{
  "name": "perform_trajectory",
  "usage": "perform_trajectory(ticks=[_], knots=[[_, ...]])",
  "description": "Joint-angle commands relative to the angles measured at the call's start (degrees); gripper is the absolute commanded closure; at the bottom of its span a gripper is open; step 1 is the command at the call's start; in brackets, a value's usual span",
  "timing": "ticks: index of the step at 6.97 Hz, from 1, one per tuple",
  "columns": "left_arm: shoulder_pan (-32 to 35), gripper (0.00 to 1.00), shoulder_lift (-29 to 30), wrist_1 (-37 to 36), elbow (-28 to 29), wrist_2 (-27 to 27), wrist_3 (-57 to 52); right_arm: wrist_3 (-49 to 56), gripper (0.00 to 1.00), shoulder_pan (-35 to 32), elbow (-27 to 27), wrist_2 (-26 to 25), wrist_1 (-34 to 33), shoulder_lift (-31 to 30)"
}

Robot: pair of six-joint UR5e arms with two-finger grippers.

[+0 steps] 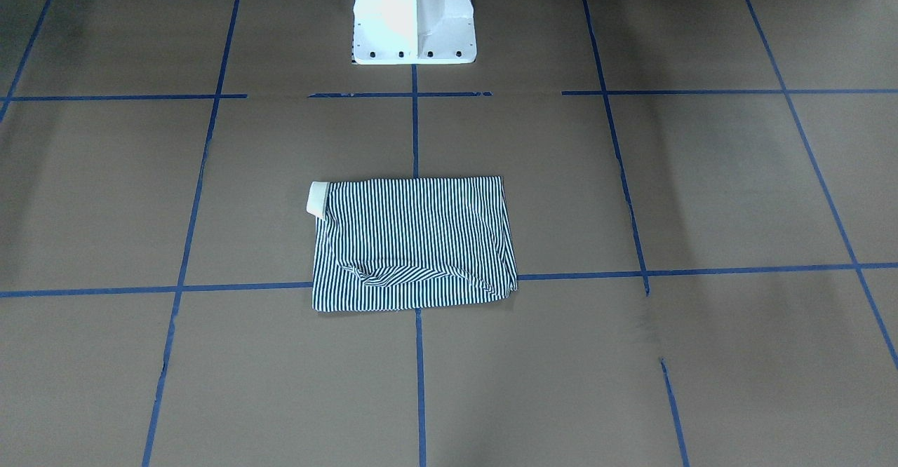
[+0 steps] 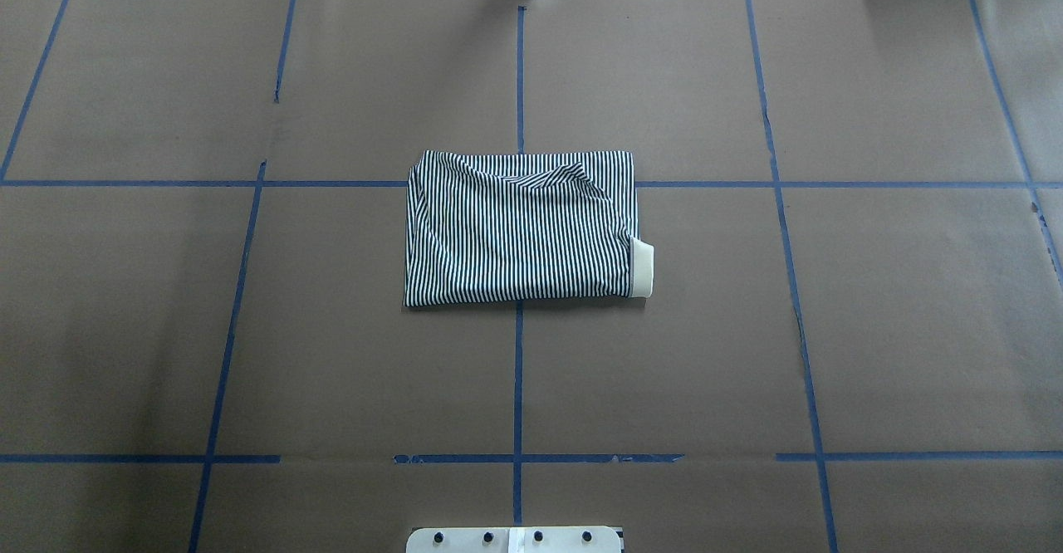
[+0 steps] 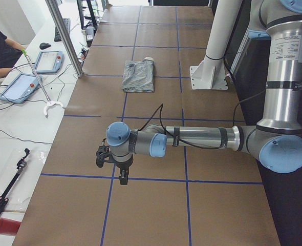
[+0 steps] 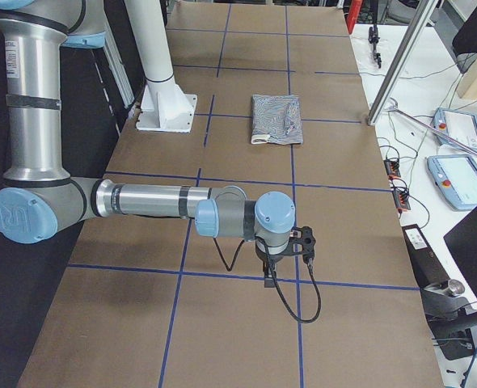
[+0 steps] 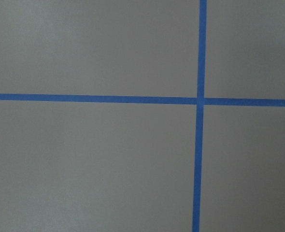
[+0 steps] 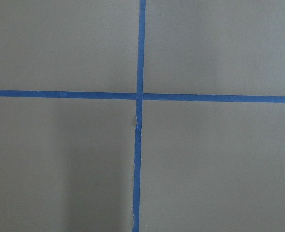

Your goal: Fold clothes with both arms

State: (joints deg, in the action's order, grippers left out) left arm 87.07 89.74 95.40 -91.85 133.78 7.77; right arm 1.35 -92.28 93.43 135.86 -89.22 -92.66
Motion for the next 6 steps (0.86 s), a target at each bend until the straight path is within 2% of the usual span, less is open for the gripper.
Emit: perform_trajectory(ticks=[1,6], knots=[[0.3,0.0,-1.8,-0.3,-3.2,0.5,-0.4,0.0,0.0,0.0,0.0,0.0,0.0,-0.1],[1.2,0.0,-1.9,-0.1,-3.1,-0.2,-0.6,-0.3,0.0,-0.1,0.0,0.2,-0.3,-1.1]])
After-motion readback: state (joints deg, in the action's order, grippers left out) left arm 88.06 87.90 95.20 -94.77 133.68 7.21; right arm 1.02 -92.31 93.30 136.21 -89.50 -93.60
